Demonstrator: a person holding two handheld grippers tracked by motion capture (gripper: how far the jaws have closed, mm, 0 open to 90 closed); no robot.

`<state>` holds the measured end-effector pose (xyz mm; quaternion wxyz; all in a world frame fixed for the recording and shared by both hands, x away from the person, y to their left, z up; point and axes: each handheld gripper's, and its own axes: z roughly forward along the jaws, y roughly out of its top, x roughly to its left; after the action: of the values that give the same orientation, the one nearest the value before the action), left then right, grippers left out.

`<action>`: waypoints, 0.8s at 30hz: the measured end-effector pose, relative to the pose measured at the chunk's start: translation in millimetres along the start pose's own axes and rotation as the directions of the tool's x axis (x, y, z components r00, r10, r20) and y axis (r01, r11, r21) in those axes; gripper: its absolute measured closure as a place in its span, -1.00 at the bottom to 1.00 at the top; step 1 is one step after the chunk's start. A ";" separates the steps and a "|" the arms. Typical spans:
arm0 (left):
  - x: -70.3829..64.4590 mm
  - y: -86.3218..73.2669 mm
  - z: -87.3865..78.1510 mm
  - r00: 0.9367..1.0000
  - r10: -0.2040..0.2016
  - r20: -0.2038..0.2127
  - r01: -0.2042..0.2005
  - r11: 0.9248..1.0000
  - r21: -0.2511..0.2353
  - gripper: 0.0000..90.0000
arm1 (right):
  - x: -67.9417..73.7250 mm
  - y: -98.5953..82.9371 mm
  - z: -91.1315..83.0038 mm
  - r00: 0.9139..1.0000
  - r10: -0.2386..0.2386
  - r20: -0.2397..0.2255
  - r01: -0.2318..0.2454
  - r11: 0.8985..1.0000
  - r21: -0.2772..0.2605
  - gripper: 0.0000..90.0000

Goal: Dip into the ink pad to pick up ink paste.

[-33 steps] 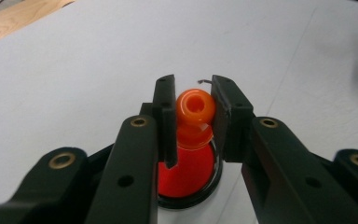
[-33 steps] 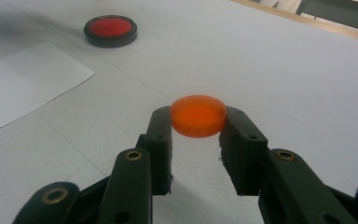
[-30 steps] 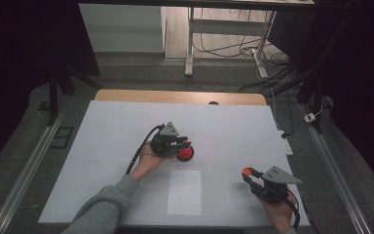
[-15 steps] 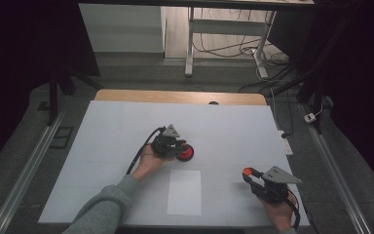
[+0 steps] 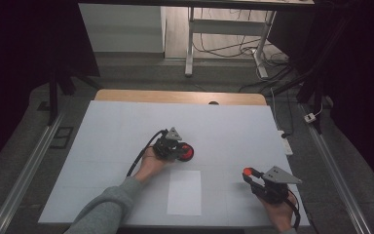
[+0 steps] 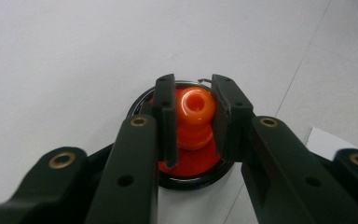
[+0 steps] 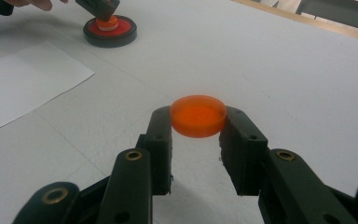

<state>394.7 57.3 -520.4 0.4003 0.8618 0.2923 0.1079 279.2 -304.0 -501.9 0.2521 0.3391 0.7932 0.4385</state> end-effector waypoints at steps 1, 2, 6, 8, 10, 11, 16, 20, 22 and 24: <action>-0.9 0.2 0.1 1.000 0.004 -0.005 -0.004 1.000 0.001 0.61 | 0.2 0.2 0.0 1.000 -0.002 0.001 0.002 1.000 0.002 0.42; -1.2 0.2 0.0 1.000 0.008 -0.009 -0.008 1.000 0.004 0.61 | 0.5 0.3 0.0 1.000 -0.003 0.002 0.003 1.000 0.003 0.42; -1.2 -1.2 0.3 1.000 0.002 -0.008 -0.002 1.000 -0.006 0.62 | 0.9 0.3 0.3 1.000 -0.003 0.004 0.003 1.000 0.005 0.42; -0.8 -1.1 0.3 1.000 -0.001 -0.006 0.001 1.000 -0.006 0.62 | 1.1 0.4 0.7 1.000 -0.002 0.001 0.002 1.000 0.001 0.42; -0.9 -0.9 0.3 1.000 -0.001 -0.007 0.001 1.000 -0.004 0.62 | 1.4 0.7 0.4 1.000 -0.004 0.001 0.004 1.000 0.003 0.42; -1.1 -1.0 0.4 1.000 0.000 -0.008 0.000 1.000 -0.004 0.62 | 1.4 0.6 0.4 1.000 -0.004 0.001 0.004 1.000 0.002 0.42; -0.9 -1.1 0.4 1.000 0.002 -0.007 -0.002 1.000 -0.004 0.62 | 1.1 0.3 0.5 1.000 -0.002 0.002 0.002 1.000 0.004 0.42; -1.2 -1.2 0.4 1.000 0.002 -0.007 -0.002 1.000 -0.005 0.62 | 1.4 0.8 -0.4 1.000 -0.004 0.003 0.004 1.000 0.000 0.42; -1.1 -1.2 0.3 1.000 0.004 -0.007 -0.004 1.000 -0.004 0.62 | 1.1 0.7 -0.6 1.000 -0.001 0.004 0.001 1.000 0.000 0.42; -1.1 -1.2 0.4 1.000 0.003 -0.006 -0.003 1.000 -0.005 0.62 | 1.1 0.6 -0.4 1.000 -0.001 0.004 0.001 1.000 0.001 0.42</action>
<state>393.6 57.0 -521.5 0.4013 0.8609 0.2922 0.1119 278.4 -303.1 -501.3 0.2539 0.3398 0.7929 0.4374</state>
